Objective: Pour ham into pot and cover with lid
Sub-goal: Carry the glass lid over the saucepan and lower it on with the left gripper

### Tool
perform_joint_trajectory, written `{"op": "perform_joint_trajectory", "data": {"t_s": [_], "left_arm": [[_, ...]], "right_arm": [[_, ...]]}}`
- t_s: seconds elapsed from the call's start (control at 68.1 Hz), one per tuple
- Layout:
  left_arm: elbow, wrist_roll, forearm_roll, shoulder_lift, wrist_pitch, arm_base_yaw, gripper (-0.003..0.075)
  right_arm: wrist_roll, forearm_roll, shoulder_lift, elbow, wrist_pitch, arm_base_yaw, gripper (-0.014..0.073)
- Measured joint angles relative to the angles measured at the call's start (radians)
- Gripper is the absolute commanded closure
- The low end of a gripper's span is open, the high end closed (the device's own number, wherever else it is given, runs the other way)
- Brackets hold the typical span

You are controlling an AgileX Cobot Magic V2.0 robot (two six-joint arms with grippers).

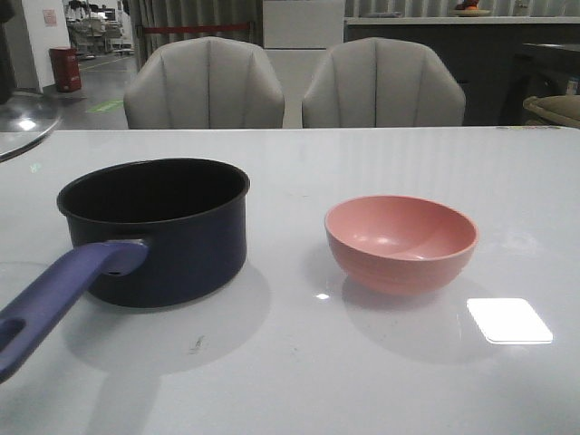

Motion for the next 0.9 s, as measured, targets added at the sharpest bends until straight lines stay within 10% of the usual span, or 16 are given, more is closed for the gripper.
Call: {"op": "perform_joint_trajectory", "data": {"t_s": [0.367,0.896], "left_arm": [[-0.045,0.043,-0.034,0.028,0.031,-0.293,0.0512],[-0.056,0.043,-0.036,0.120,0.028,-0.318,0.0512]], "right_arm": [[0.000,0.000,0.000,0.000,0.000,0.000,0.0407],[0.000,0.000,0.000,0.000,0.000,0.000,0.0407]]}}
